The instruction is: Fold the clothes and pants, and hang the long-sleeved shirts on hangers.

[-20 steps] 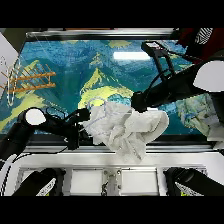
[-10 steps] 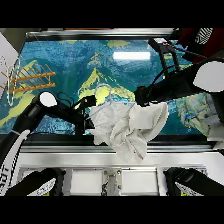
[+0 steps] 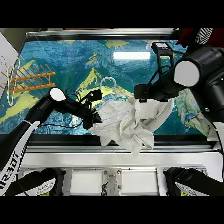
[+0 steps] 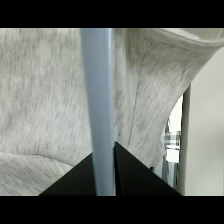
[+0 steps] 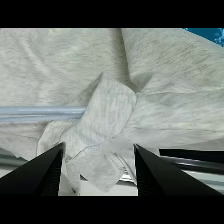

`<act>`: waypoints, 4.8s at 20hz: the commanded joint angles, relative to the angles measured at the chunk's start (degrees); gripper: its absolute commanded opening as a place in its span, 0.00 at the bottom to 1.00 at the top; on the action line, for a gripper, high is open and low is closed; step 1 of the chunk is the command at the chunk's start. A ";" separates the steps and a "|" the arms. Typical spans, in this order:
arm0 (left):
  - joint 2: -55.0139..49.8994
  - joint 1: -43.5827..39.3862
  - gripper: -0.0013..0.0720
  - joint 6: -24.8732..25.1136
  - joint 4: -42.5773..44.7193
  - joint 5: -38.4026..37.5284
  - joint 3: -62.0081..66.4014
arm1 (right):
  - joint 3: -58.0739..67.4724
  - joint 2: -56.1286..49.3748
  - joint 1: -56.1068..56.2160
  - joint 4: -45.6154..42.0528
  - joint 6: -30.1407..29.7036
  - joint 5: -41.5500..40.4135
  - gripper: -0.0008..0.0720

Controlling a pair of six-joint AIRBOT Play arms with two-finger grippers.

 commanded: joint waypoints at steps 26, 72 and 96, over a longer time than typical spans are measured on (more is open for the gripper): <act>-0.33 -0.35 0.05 2.54 -0.39 1.03 0.13 | 0.07 -3.85 12.59 5.40 -7.80 -15.54 0.04; -0.35 -0.35 0.05 2.49 -0.28 -0.04 0.13 | -0.04 5.60 -17.44 28.72 -53.64 -3.34 0.82; -0.35 -0.35 0.05 2.49 -0.31 -0.02 0.13 | -27.56 -10.25 -61.31 71.38 -118.77 11.65 0.82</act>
